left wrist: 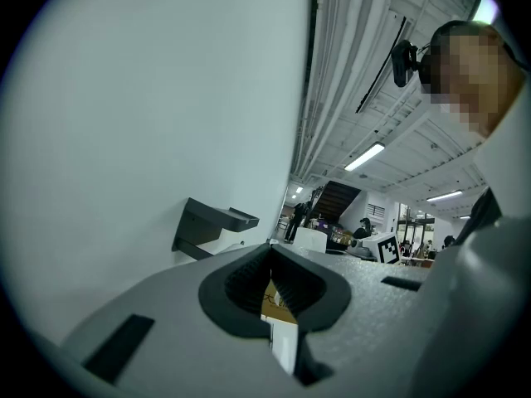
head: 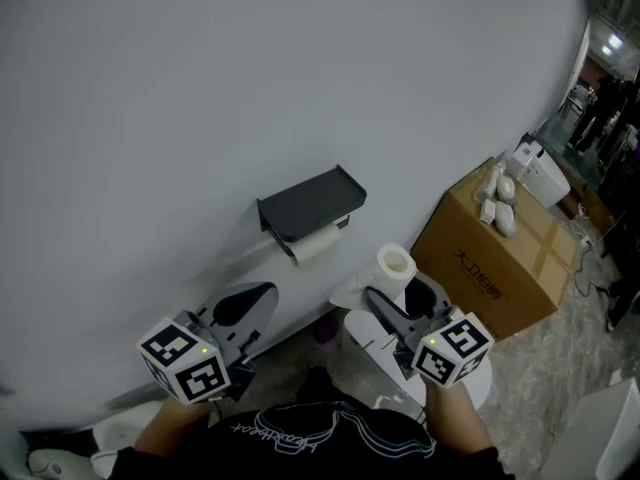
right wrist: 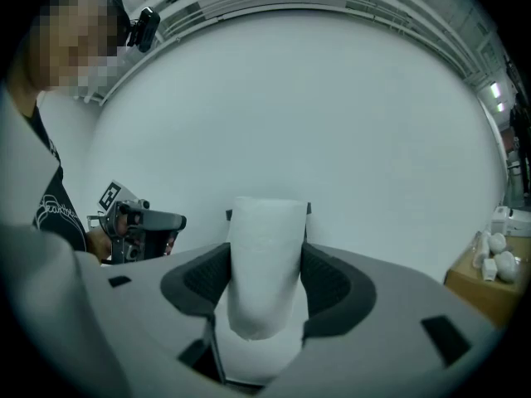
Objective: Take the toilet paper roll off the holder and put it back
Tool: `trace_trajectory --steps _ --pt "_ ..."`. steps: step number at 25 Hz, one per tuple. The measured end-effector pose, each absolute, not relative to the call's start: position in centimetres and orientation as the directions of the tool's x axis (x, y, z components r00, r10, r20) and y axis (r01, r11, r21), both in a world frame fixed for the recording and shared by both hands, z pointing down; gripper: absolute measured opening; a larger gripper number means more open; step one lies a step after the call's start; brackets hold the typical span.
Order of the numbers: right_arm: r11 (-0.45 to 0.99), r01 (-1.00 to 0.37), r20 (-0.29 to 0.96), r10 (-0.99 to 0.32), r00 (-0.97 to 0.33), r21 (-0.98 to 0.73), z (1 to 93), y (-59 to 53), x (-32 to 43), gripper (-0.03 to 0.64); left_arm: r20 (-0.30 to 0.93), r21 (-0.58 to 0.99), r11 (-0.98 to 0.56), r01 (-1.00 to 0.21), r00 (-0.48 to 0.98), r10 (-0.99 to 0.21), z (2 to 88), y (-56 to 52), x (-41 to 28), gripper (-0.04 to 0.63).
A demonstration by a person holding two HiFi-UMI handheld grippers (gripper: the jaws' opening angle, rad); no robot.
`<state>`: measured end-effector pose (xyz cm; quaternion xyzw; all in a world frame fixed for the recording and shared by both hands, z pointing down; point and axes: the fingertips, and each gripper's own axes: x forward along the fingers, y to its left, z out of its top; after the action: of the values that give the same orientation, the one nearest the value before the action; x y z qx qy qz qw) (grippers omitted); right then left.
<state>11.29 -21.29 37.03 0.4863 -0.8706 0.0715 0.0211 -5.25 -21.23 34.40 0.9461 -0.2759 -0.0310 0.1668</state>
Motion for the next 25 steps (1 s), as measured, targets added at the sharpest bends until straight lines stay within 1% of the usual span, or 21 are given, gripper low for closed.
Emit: trace_trajectory --steps 7,12,25 --pt "0.516 -0.848 0.158 -0.833 -0.530 -0.124 39.5 -20.0 11.0 0.265 0.042 0.347 -0.789 -0.507 0.849 -0.527 34.8 -20.8 -5.1 0.005" --pt "0.505 -0.853 0.167 -0.837 -0.522 -0.135 40.2 -19.7 11.6 0.265 0.045 0.354 -0.788 -0.504 0.850 -0.524 35.1 -20.9 -4.8 0.005" --pt "0.524 -0.845 0.098 -0.840 -0.533 -0.108 37.0 -20.6 12.2 0.265 0.049 0.339 -0.786 -0.517 0.844 -0.533 34.9 -21.0 -4.6 0.005"
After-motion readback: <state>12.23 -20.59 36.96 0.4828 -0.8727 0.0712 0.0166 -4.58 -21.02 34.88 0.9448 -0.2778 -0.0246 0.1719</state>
